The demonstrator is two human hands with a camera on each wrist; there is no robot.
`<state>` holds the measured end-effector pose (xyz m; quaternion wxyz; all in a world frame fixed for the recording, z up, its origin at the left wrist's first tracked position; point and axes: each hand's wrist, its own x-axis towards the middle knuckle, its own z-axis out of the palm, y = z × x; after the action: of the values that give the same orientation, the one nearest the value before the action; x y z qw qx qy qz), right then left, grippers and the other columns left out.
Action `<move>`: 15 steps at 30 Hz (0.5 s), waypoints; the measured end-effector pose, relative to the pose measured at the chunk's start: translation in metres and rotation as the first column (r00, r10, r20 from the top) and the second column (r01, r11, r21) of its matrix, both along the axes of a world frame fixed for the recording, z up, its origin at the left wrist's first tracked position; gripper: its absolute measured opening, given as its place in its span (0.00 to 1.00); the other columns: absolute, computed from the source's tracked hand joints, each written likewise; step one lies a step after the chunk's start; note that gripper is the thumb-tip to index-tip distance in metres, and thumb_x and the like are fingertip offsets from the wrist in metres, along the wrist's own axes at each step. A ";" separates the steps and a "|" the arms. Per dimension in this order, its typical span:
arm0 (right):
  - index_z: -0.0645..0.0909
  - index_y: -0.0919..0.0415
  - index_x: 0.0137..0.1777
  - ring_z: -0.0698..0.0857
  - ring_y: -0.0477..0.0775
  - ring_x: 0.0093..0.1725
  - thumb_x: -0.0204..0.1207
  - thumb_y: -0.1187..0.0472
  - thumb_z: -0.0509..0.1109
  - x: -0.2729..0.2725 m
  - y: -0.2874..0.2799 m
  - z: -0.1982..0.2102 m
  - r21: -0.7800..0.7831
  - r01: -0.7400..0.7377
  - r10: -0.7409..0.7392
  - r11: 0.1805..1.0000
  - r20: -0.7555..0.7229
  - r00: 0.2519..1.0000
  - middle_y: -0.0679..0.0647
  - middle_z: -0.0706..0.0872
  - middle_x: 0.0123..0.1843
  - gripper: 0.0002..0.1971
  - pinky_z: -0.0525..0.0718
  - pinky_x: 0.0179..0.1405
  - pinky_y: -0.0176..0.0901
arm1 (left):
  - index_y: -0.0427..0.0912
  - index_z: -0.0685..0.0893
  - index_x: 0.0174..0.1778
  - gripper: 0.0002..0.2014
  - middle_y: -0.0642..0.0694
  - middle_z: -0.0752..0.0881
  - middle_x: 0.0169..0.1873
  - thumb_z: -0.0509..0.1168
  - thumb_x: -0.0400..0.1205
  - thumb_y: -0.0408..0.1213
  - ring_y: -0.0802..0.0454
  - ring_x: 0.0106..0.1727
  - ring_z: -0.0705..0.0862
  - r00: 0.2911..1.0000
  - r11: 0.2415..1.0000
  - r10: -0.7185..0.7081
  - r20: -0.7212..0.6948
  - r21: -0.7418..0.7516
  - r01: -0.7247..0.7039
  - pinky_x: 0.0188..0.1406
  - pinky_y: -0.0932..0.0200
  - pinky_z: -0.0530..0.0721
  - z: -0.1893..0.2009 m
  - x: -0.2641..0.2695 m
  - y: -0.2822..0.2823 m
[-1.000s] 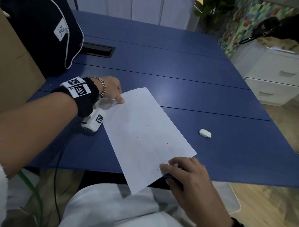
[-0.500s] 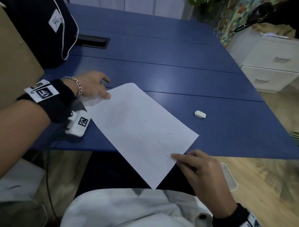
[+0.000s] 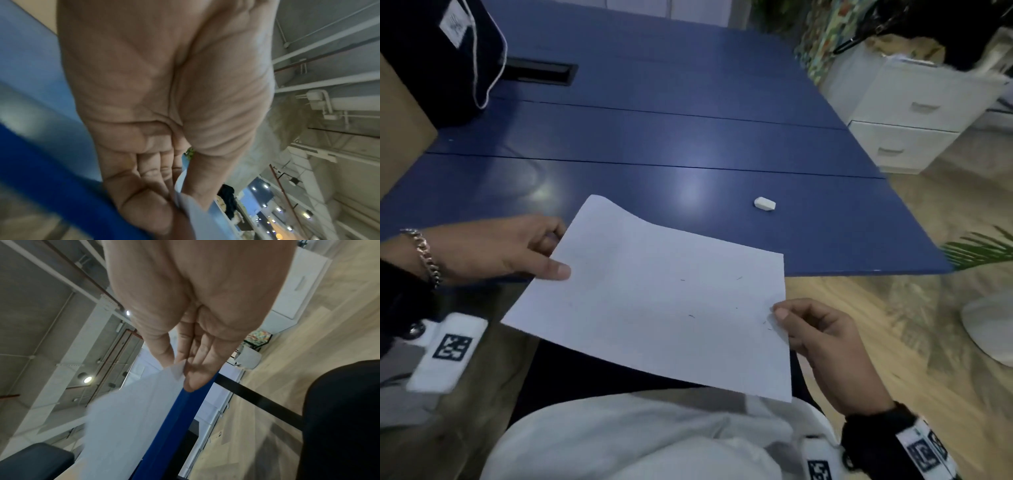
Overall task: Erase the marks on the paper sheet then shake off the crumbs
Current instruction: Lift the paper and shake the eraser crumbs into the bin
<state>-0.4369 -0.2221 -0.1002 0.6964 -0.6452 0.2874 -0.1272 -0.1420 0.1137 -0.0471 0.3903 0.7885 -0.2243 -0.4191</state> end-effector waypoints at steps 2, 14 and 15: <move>0.89 0.72 0.53 0.87 0.47 0.36 0.82 0.71 0.74 -0.013 -0.009 -0.007 0.020 0.027 -0.026 0.999 -0.027 0.999 0.55 0.90 0.41 0.04 0.87 0.37 0.35 | 0.37 0.80 0.73 0.27 0.36 0.92 0.63 0.75 0.77 0.25 0.34 0.63 0.91 0.994 0.997 -0.022 -0.110 -0.073 0.014 0.66 0.35 0.89 -0.007 -0.021 -0.001; 0.76 0.65 0.65 0.89 0.57 0.43 0.80 0.73 0.77 -0.093 -0.083 -0.040 0.082 0.050 -0.025 0.995 -0.281 0.960 0.58 0.82 0.43 0.18 0.88 0.40 0.47 | 0.53 0.85 0.72 0.26 0.35 0.90 0.66 0.78 0.81 0.26 0.41 0.56 0.90 0.885 0.933 -0.321 -0.338 -0.272 0.235 0.44 0.53 0.87 -0.075 -0.097 -0.059; 0.76 0.63 0.68 0.90 0.59 0.45 0.80 0.73 0.77 -0.095 -0.091 -0.044 0.086 0.059 -0.031 0.995 -0.292 0.956 0.60 0.83 0.46 0.20 0.89 0.41 0.48 | 0.54 0.86 0.71 0.25 0.36 0.90 0.66 0.78 0.81 0.26 0.39 0.56 0.89 0.889 0.939 -0.308 -0.339 -0.259 0.227 0.45 0.53 0.87 -0.081 -0.101 -0.068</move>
<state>-0.5323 -0.3129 -0.1437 0.6732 -0.6166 0.4069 -0.0333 -0.2433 0.0452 -0.1284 0.4457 0.6089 -0.2960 -0.5856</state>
